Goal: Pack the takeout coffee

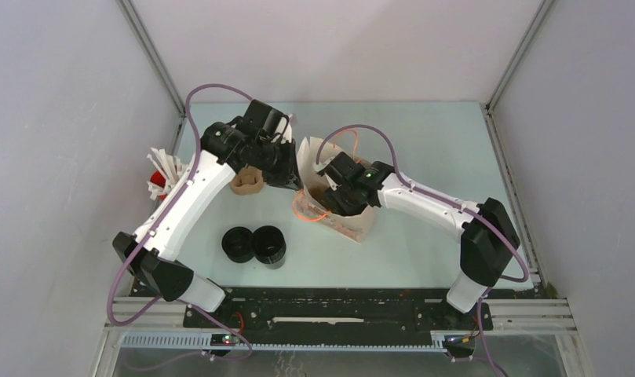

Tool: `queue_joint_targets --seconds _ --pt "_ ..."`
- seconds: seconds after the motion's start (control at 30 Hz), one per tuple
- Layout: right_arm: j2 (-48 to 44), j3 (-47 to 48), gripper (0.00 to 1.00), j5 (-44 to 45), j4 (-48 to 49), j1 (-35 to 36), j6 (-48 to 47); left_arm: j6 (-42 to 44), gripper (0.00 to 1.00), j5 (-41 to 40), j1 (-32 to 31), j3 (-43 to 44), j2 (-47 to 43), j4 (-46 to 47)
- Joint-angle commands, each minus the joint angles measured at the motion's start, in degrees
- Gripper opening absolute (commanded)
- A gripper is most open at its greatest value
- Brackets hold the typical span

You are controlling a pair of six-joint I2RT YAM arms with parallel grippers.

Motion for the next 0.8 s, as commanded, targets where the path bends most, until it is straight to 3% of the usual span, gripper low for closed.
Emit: queue_joint_targets --seconds 0.0,0.27,0.33,0.5,0.77 --pt "3.1 0.6 0.54 -2.3 -16.4 -0.1 0.1 -0.8 0.13 0.6 0.2 -0.6 -2.6 2.4" --pt "3.4 9.5 0.76 -3.4 -20.3 -0.2 1.6 -0.6 0.13 1.2 0.2 -0.2 -1.9 2.4" --pt "3.6 11.4 0.87 -3.2 -21.5 -0.3 1.9 -0.5 0.12 1.3 0.2 -0.1 -1.8 2.5" --pt "4.0 14.5 0.95 -2.9 -22.8 -0.3 2.5 -0.3 0.09 2.0 0.2 0.1 -1.2 2.7" --pt "3.0 20.6 0.95 -2.7 -24.3 -0.6 4.8 -0.1 0.07 2.0 0.2 1.7 -0.1 2.2"
